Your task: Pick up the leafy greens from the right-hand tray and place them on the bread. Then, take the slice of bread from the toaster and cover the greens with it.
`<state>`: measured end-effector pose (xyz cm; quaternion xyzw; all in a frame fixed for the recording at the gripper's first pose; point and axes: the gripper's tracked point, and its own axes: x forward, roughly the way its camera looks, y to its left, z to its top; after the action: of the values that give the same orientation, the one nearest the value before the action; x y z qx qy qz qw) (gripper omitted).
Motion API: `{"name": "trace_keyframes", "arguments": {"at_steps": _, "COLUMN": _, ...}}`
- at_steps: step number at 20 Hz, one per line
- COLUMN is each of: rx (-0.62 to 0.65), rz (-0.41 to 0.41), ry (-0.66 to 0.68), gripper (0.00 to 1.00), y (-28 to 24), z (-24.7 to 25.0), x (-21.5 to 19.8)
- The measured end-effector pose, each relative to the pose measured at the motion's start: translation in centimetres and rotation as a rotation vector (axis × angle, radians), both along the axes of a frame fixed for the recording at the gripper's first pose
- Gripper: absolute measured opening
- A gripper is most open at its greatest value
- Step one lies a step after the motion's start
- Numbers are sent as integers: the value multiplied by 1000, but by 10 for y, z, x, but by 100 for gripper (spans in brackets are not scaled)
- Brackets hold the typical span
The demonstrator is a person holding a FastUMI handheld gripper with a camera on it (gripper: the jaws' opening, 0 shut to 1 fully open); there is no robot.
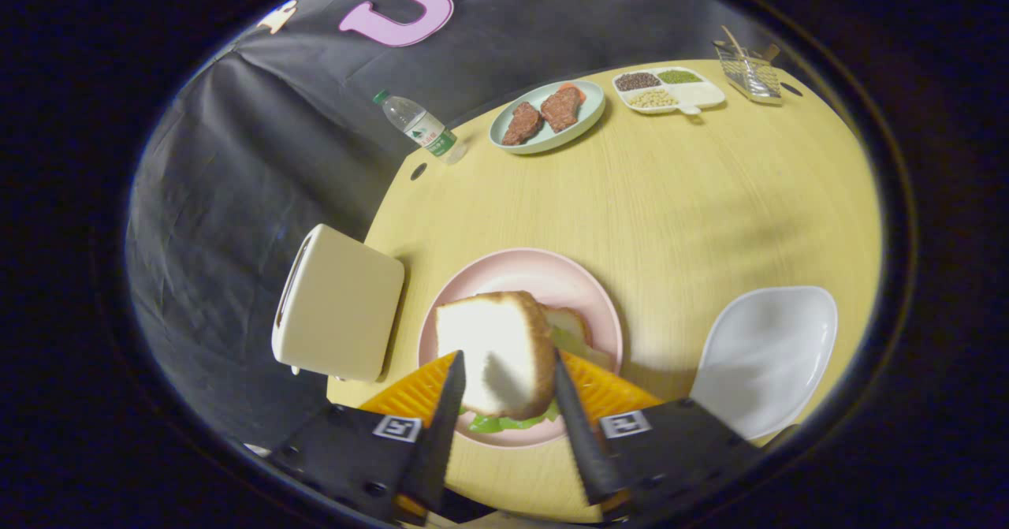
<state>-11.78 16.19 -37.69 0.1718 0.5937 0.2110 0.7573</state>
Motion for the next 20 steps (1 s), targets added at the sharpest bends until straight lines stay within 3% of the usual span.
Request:
{"name": "trace_keyframes", "arguments": {"at_steps": 4, "rx": -19, "rz": 27, "ry": -107, "gripper": 99, "y": -18, "z": 24, "x": 10}}
{"name": "trace_keyframes", "arguments": {"at_steps": 15, "rx": -262, "rz": 15, "ry": -686, "gripper": 100, "y": -129, "z": 152, "x": 64}}
{"name": "trace_keyframes", "arguments": {"at_steps": 20, "rx": -409, "rz": -76, "ry": -961, "gripper": 100, "y": -160, "z": 219, "x": 82}}
